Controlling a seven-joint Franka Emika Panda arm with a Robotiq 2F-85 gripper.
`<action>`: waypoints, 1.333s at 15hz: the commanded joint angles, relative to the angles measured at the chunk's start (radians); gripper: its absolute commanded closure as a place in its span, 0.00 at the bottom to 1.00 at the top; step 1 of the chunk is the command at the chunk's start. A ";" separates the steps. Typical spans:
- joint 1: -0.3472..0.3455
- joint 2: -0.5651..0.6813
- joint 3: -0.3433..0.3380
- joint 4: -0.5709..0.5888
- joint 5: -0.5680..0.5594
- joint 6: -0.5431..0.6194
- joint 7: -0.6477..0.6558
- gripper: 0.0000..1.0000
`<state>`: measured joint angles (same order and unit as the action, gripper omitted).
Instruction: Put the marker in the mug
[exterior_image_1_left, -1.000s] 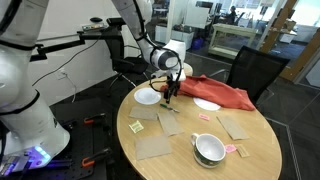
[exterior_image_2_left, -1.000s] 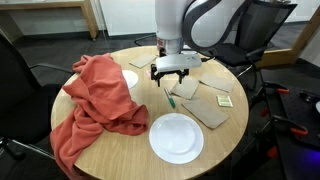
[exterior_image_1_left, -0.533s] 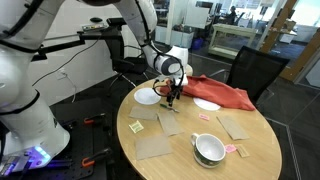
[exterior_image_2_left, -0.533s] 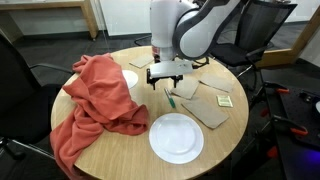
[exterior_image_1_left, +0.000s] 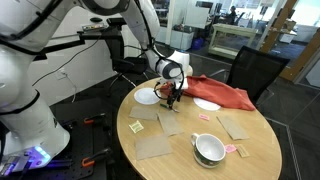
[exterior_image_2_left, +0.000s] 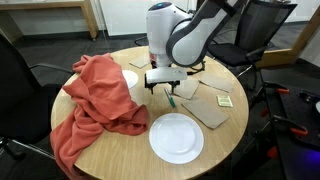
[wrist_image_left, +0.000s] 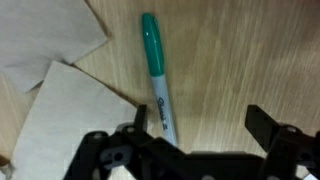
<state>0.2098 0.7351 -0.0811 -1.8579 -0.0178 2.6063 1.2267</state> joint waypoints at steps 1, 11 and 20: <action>0.010 0.026 -0.007 0.033 0.033 -0.005 0.002 0.00; 0.010 0.036 -0.009 0.036 0.048 0.007 0.003 0.80; 0.025 -0.095 -0.042 -0.045 0.044 -0.036 0.019 0.97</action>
<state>0.2118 0.7400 -0.0896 -1.8323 0.0258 2.6050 1.2267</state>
